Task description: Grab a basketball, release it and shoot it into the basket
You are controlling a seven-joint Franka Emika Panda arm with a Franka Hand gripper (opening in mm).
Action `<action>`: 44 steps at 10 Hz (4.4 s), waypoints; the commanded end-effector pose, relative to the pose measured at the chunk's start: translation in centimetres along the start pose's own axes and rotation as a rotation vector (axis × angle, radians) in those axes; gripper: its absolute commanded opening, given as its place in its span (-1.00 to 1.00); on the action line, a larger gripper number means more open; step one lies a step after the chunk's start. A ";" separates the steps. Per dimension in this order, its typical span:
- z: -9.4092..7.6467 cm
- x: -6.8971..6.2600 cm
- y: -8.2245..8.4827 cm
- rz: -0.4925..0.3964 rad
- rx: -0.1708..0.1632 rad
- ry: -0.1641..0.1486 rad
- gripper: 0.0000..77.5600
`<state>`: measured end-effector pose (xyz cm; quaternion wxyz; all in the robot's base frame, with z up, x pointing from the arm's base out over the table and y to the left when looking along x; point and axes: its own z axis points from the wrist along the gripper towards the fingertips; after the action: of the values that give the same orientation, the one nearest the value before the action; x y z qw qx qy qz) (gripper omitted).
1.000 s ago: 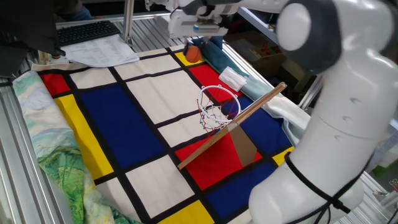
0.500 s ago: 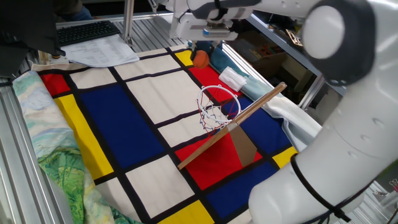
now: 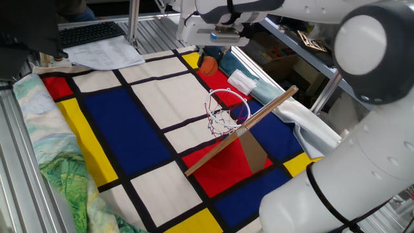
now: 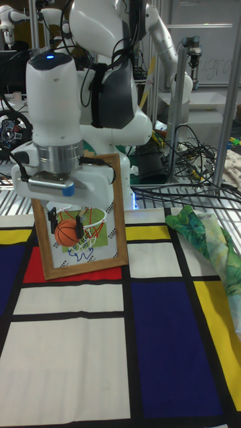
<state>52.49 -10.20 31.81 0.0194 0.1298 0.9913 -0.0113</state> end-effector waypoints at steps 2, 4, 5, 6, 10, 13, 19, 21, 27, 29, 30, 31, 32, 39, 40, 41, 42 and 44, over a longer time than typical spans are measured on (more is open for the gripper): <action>-0.3 0.2 0.1 0.003 -0.003 0.003 -0.96; -0.3 0.2 0.1 0.015 0.007 -0.002 -0.96; -0.3 0.2 0.1 0.021 0.008 0.000 -0.96; -0.3 0.2 0.1 0.013 0.007 0.006 -0.96; -0.3 0.2 0.1 -0.080 -0.001 -0.015 -0.96; -0.2 0.7 -0.2 -0.094 -0.005 -0.007 -0.96; -2.2 7.8 -2.2 -0.088 -0.003 0.003 -0.96; -2.5 9.4 -2.6 -0.097 -0.003 0.005 -0.96; -0.1 12.5 -3.0 -0.098 -0.008 0.001 -0.96; 0.7 12.7 -3.0 -0.102 -0.006 0.001 -0.96; 1.1 12.8 -2.9 -0.078 -0.003 -0.008 -0.96; 1.2 12.8 -2.9 -0.079 -0.003 -0.008 -0.96; 1.2 12.8 -2.9 -0.080 -0.004 -0.005 -0.96; 1.2 12.8 -2.9 -0.076 -0.003 -0.004 1.00; 1.2 12.8 -2.9 -0.076 -0.003 -0.004 1.00; 1.2 12.8 -2.9 -0.076 -0.003 -0.004 1.00; 1.2 12.8 -2.9 -0.076 -0.003 -0.004 1.00; 1.2 12.8 -2.9 -0.076 -0.003 -0.004 1.00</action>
<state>39.39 -9.75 30.04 0.0200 0.0910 0.9956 -0.0102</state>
